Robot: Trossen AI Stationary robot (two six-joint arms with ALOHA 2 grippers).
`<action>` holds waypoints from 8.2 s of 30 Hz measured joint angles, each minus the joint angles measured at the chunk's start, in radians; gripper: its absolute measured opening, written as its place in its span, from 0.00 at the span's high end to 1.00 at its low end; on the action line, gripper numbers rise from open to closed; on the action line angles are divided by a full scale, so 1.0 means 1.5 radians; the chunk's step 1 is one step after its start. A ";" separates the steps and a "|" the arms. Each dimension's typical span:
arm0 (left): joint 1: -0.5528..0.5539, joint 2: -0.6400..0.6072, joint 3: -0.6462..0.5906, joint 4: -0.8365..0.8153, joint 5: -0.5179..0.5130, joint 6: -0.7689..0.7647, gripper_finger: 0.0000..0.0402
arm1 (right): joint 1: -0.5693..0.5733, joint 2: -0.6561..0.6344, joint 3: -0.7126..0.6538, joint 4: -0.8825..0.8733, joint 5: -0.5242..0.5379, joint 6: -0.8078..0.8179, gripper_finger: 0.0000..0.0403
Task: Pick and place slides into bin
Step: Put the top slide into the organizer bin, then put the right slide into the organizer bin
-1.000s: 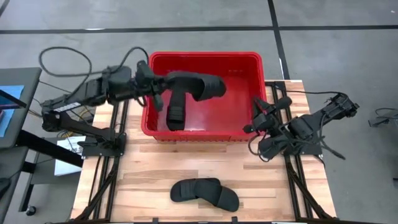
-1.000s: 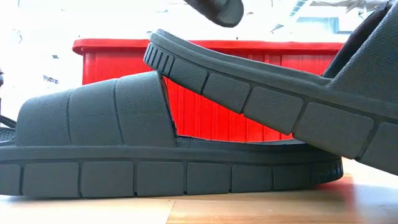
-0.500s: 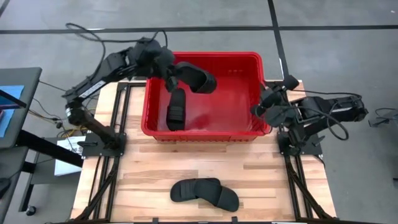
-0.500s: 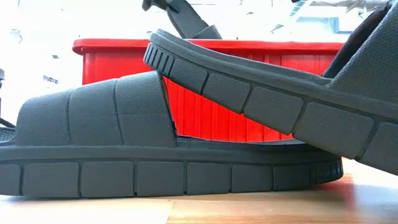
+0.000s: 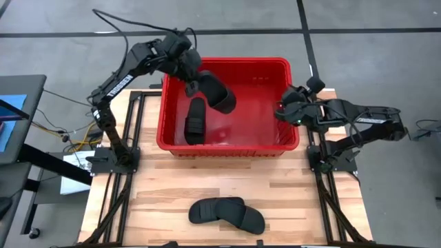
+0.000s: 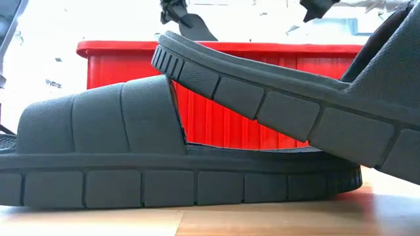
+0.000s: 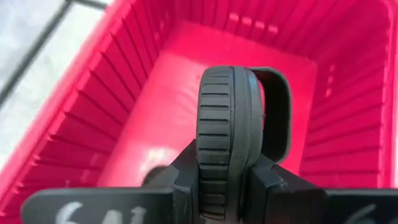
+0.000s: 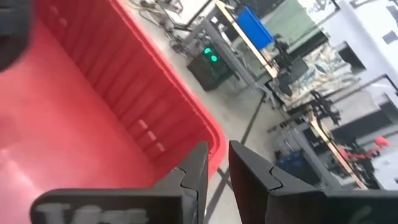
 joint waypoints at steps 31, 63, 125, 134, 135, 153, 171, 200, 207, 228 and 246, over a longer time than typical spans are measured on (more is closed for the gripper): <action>-0.054 -0.001 -0.139 -0.089 0.128 0.108 0.87 | -0.051 0.003 0.000 0.000 -0.002 0.000 0.86; -0.023 0.096 -0.138 -0.019 0.142 0.300 0.87 | -0.050 0.003 0.000 0.000 -0.053 0.018 0.86; 0.049 0.218 -0.135 0.015 0.083 0.374 0.76 | -0.050 0.003 0.000 0.000 -0.056 0.019 0.86; 0.049 0.218 -0.135 0.029 0.083 0.383 0.75 | -0.050 0.003 0.000 0.000 -0.056 0.019 0.86; 0.049 0.218 -0.135 0.031 0.083 0.384 0.75 | -0.050 0.003 0.000 0.000 -0.056 0.019 0.86; 0.045 0.218 -0.135 0.050 0.049 0.384 0.65 | -0.050 0.003 0.000 0.000 -0.056 0.019 0.86; 0.043 0.218 -0.135 0.060 0.033 0.385 0.56 | -0.050 0.003 0.000 0.000 -0.055 0.019 0.86; 0.033 0.217 -0.135 0.088 0.014 0.389 0.53 | -0.050 0.003 0.000 0.000 -0.055 0.019 0.86; 0.033 0.217 -0.135 0.099 0.003 0.378 0.49 | -0.050 0.003 0.000 0.000 -0.055 0.019 0.86; 0.033 0.217 -0.135 0.106 0.006 0.327 0.46 | -0.050 0.003 0.000 0.000 -0.055 0.019 0.86; 0.137 0.055 -0.012 0.161 0.593 0.126 0.46 | -0.050 0.003 0.000 0.000 -0.056 0.019 0.86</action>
